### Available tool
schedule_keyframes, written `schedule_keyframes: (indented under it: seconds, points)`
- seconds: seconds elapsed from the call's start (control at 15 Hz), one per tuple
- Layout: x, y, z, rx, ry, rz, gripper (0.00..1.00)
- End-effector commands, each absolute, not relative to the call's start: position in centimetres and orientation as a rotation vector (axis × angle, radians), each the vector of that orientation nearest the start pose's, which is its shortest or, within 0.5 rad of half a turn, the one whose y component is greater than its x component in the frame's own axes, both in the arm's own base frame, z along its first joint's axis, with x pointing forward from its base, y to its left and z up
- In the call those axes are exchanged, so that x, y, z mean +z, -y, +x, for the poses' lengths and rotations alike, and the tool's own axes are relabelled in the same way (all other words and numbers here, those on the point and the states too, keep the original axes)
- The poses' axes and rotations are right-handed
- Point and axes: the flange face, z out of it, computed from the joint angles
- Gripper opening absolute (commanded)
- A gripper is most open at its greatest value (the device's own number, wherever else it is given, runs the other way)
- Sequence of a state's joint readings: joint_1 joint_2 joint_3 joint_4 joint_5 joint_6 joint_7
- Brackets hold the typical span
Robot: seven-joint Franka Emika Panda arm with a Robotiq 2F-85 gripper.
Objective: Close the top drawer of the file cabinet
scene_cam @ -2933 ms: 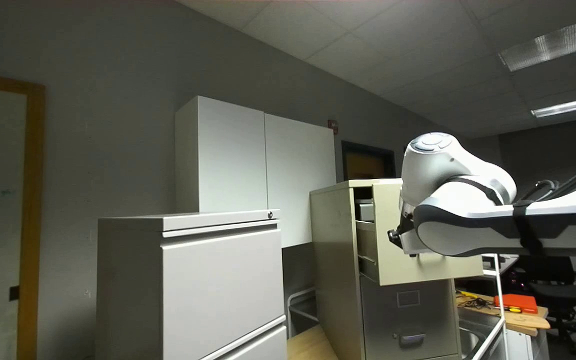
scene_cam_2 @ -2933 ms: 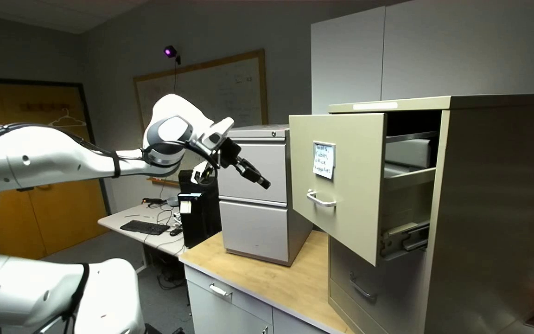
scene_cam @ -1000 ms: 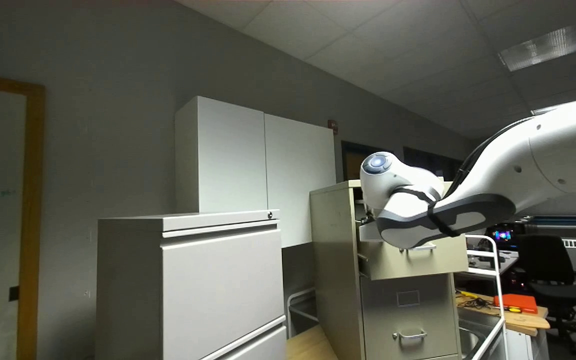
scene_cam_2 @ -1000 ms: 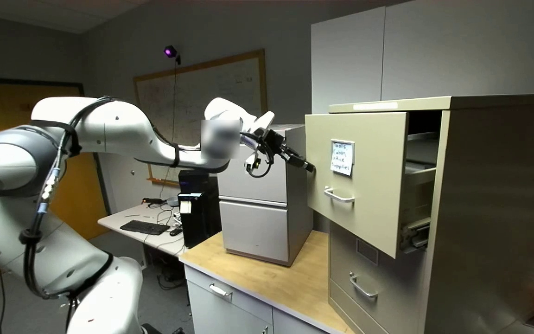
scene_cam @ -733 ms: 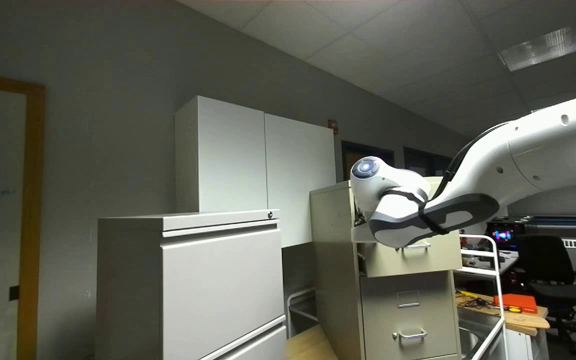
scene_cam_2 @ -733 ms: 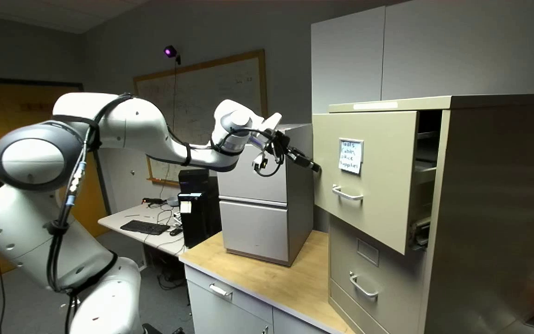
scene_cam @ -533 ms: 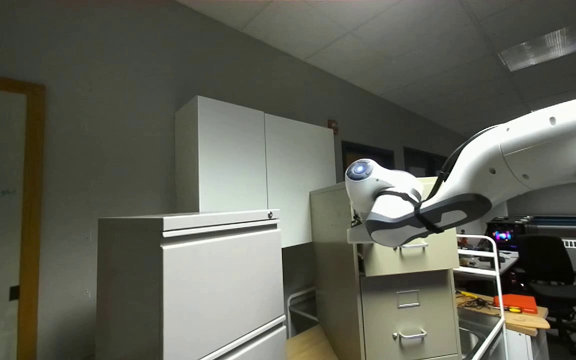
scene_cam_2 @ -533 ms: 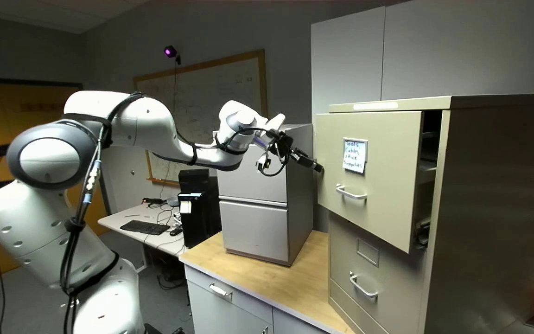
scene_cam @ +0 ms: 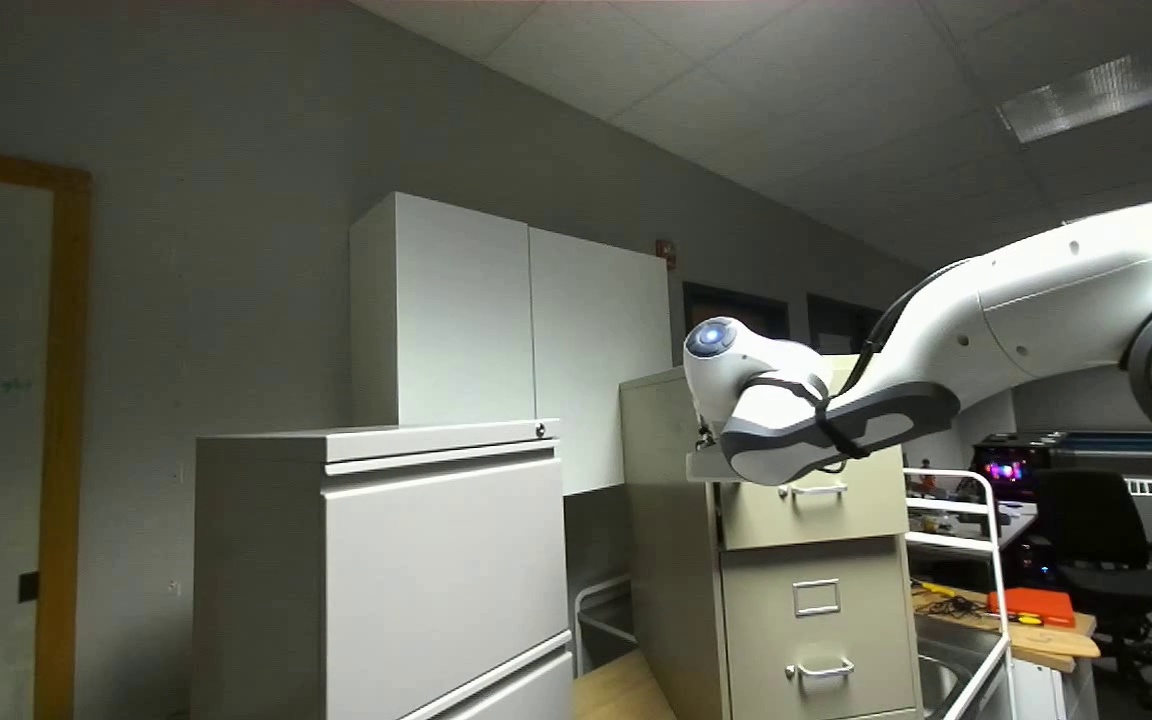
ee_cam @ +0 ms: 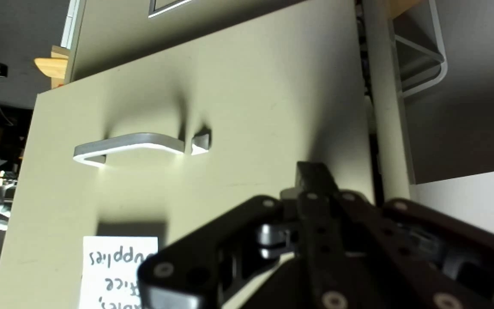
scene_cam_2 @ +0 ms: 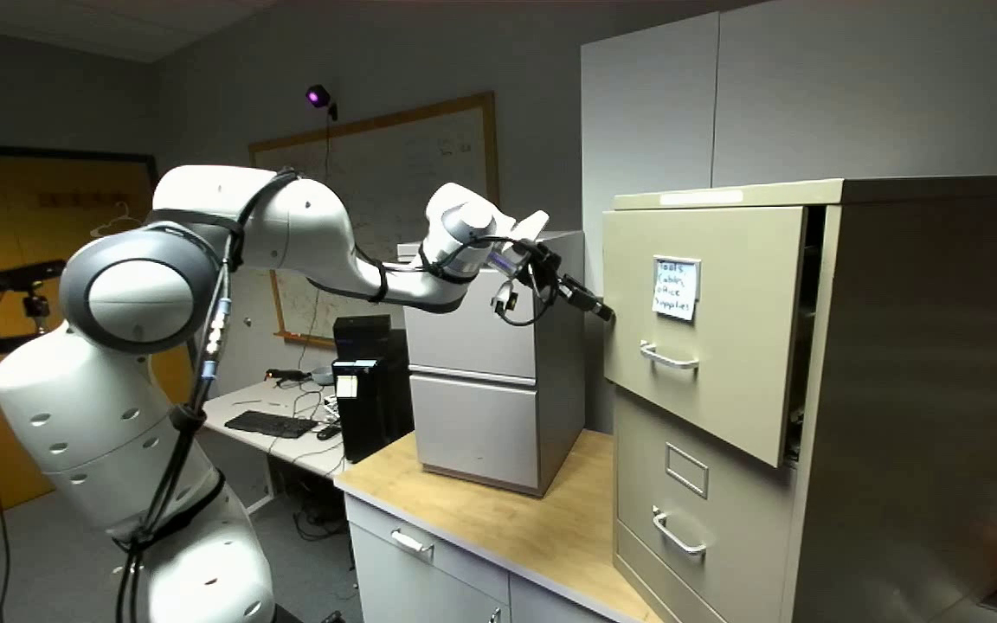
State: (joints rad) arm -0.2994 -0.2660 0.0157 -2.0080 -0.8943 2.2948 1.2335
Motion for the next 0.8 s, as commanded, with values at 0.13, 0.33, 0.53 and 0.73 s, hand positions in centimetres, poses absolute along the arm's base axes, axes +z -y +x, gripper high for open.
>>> schedule_keyframes:
  seconds: [0.13, 0.33, 0.53, 0.73]
  points:
    - [62.9, 18.2, 55.5, -1.530, -1.608, -2.788, 0.00]
    - [62.7, 19.0, 56.3, -1.525, -1.606, -2.784, 0.00]
    - [62.6, 19.5, 57.1, -1.522, -1.592, -2.789, 0.00]
    - [62.7, 19.5, 57.3, -1.513, -1.555, -2.814, 0.00]
